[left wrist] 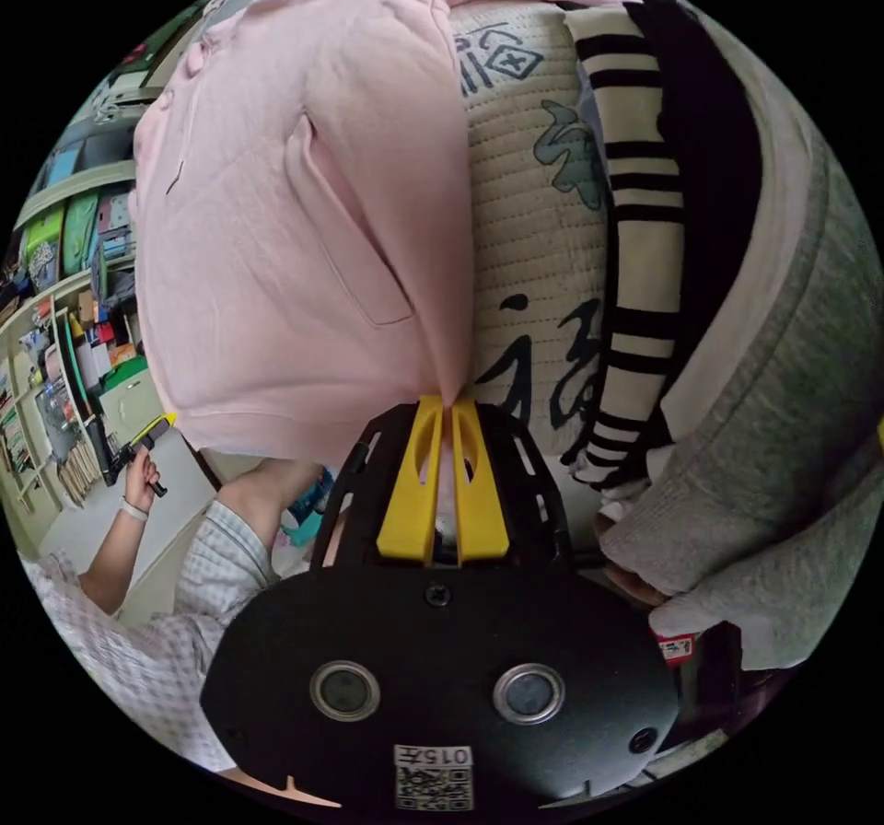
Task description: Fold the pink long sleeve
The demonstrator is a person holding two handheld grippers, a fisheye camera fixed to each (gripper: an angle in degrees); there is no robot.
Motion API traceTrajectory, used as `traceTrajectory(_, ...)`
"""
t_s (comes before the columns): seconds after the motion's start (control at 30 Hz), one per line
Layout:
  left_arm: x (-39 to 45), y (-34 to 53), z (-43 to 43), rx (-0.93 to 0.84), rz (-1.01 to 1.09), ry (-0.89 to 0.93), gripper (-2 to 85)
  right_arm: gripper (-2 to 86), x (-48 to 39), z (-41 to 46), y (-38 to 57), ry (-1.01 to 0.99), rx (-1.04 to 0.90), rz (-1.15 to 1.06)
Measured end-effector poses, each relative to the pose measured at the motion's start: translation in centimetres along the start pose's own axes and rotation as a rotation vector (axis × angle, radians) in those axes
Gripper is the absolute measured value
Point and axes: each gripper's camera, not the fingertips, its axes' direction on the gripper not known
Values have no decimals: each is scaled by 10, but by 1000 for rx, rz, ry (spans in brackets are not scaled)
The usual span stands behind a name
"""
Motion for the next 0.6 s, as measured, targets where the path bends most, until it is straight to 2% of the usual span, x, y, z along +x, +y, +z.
traceTrajectory(0.3,-79,-1,3,112,-46,250,6,-3,85,-53,6,-200,-42,184)
traceTrajectory(0.43,-115,-17,-1,101,-110,374,7,-1,117,-81,12,-236,-75,237)
traceTrajectory(0.57,-134,-29,-17,112,-93,434,7,-1,133,-110,27,-195,-13,89)
traceTrajectory(0.6,-135,-29,-26,140,-68,425,7,-2,135,-121,33,-161,12,-5)
